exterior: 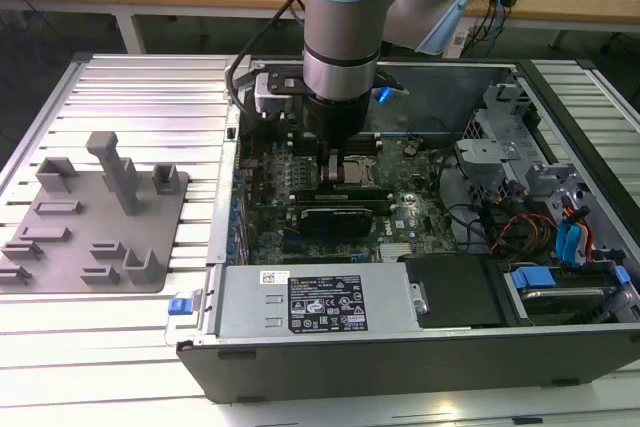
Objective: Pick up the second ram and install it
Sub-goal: 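Press down the second ram until it locks into place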
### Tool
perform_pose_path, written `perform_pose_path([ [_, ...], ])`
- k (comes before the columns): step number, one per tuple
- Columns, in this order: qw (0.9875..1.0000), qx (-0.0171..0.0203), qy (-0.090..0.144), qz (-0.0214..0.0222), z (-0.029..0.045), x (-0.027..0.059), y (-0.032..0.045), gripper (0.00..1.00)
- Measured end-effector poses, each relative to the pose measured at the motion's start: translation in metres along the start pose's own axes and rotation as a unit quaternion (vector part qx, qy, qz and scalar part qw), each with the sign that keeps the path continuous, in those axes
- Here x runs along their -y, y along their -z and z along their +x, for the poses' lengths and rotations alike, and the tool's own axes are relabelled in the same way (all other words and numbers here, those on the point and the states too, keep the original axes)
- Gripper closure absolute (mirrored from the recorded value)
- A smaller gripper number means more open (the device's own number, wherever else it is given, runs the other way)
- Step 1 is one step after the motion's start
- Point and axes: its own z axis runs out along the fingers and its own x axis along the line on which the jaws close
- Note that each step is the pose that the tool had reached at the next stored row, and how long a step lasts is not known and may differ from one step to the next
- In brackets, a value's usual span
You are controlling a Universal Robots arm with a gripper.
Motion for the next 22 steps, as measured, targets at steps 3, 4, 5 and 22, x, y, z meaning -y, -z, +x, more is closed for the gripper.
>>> perform_pose_path([
  [3,1.0,0.0,0.0,0.0001,0.0001,-0.0001,-0.0027,0.92],
  [4,1.0,0.0,0.0,0.0001,0.0001,-0.0001,-0.0028,0.92],
  [5,1.0,0.0011,0.0,0.0009,-0.0003,0.0001,-0.0004,0.92],
  [22,1.0,0.0,0.0,0.0001,-0.0013,0.0293,0.0143,0.92],
])
